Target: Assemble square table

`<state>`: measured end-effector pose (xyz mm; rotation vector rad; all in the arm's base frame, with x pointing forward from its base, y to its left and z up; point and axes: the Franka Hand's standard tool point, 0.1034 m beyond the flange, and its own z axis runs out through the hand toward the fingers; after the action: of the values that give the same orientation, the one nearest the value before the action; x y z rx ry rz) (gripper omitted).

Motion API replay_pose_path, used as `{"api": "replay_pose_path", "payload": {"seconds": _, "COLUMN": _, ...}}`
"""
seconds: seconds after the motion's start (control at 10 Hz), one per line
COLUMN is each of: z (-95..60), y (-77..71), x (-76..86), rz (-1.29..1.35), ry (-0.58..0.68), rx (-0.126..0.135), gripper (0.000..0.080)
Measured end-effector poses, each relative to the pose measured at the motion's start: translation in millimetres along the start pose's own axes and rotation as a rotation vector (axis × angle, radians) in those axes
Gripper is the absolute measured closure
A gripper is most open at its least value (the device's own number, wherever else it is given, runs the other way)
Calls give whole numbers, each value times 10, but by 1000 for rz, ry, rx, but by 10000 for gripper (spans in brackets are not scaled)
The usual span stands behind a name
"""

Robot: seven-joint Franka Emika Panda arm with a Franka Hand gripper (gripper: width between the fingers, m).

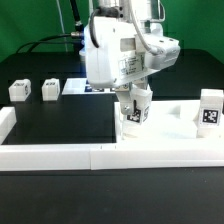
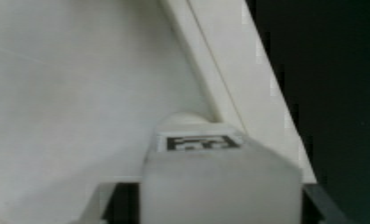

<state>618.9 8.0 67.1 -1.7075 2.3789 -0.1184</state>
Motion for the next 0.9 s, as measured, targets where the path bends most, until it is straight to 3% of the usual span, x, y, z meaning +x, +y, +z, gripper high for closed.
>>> {"api": "replay_pose_path", "payload": {"seconds": 0.1, "z": 0, "y": -1, "x": -13, "rz": -189, "ry": 7, "rx": -1, "gripper": 236}}
{"api": "replay_pose_path", "payload": {"seconds": 0.5, "z": 14, "y": 7, "x": 0, "rz": -451, "ry": 8, "rx": -5, "gripper": 152}}
{"api": "replay_pose_path", "payload": {"seconds": 0.7, "z": 3, "y": -15, "x": -55, "rz": -854, "ry": 10, "rx": -57, "gripper": 151}}
{"api": "replay_pose_path", "payload": {"seconds": 0.9, "z": 0, "y": -13, "x": -66, "rz": -1171, "ry": 4, "rx": -74, "gripper": 151}}
